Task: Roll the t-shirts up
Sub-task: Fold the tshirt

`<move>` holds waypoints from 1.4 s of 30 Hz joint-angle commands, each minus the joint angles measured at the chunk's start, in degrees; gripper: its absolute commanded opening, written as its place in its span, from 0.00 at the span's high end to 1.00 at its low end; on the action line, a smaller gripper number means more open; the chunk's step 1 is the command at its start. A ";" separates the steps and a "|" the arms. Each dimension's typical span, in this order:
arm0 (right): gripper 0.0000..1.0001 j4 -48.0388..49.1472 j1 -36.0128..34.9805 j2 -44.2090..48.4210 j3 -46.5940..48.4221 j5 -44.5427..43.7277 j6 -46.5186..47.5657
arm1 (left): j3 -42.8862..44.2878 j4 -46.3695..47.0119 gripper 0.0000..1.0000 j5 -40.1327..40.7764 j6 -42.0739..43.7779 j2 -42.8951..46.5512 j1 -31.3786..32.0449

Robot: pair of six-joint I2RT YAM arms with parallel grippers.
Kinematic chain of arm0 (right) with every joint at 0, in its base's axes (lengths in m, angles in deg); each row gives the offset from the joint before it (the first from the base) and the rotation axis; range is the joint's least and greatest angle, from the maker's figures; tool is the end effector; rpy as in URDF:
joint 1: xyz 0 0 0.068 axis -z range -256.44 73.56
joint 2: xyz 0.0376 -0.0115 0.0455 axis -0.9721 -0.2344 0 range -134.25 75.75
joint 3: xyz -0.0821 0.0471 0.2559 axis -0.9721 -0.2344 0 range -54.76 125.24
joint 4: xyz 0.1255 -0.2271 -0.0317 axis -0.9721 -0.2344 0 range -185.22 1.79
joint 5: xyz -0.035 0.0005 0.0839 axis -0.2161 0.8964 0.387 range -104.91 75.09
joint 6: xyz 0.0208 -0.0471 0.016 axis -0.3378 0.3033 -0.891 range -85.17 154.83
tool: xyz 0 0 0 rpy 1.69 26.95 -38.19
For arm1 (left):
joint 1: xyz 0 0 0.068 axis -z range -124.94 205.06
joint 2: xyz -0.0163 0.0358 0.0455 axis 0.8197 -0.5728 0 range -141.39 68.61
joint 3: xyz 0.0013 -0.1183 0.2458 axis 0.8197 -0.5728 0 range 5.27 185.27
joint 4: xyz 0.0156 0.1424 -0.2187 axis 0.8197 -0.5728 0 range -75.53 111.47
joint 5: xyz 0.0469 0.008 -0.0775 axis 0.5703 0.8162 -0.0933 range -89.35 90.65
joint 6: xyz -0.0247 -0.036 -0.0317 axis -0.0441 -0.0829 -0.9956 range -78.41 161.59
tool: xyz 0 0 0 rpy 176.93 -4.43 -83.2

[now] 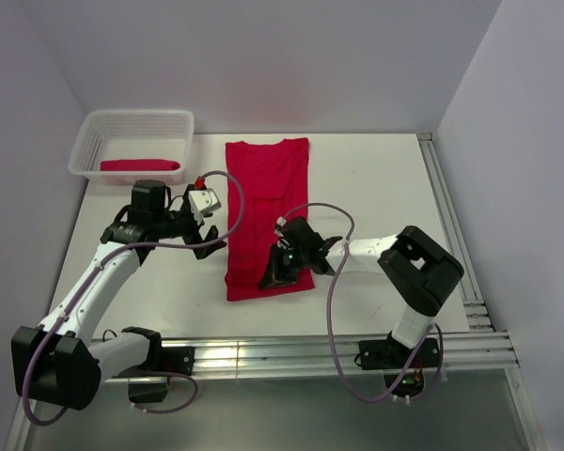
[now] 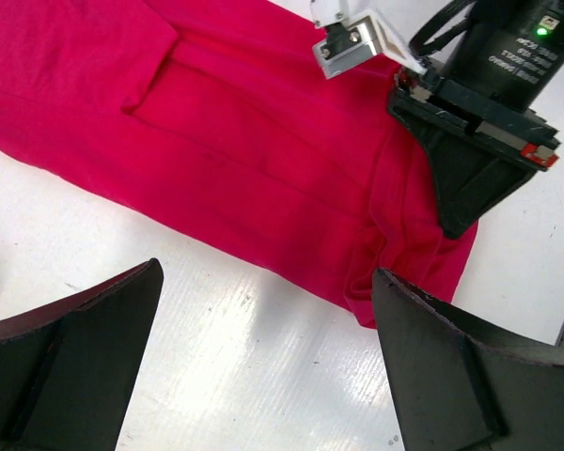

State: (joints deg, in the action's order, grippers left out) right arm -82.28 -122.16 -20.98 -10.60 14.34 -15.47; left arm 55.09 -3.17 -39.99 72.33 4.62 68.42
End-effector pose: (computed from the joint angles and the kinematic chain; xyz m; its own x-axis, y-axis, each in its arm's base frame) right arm 0.2107 0.2409 0.1413 -0.9850 -0.0486 -0.1654 -0.1581 0.6361 0.7552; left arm 0.2236 -0.0770 0.2856 -0.1822 0.4418 -0.8784 0.8868 0.4597 0.0473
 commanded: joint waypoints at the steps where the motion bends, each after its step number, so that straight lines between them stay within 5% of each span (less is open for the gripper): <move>1: 1.00 -1.71 1.15 -1.00 4.52 -2.97 2.84 | -0.60 1.62 0.01 -0.05 -0.60 0.27 0.08; 14: 1.00 -12.53 5.37 -4.27 22.28 -13.17 12.68 | -0.43 1.79 0.01 -2.07 -1.21 -2.37 0.08; 22: 0.96 -6.91 6.08 10.84 5.08 -7.38 12.25 | -2.44 -1.99 0.01 -6.56 3.44 -4.04 1.66; 27: 0.95 0.65 5.02 18.24 -7.39 -3.94 9.61 | -3.86 0.12 0.01 -1.28 2.92 -7.73 9.82; 42: 0.98 12.69 5.37 6.30 -6.81 2.64 8.21 | 0.19 1.18 0.05 6.80 2.22 -21.53 16.60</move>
State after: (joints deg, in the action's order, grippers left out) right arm -75.07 -116.96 -13.09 -19.85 14.19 -6.97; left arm 53.52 -3.15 -34.97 74.87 -16.77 84.75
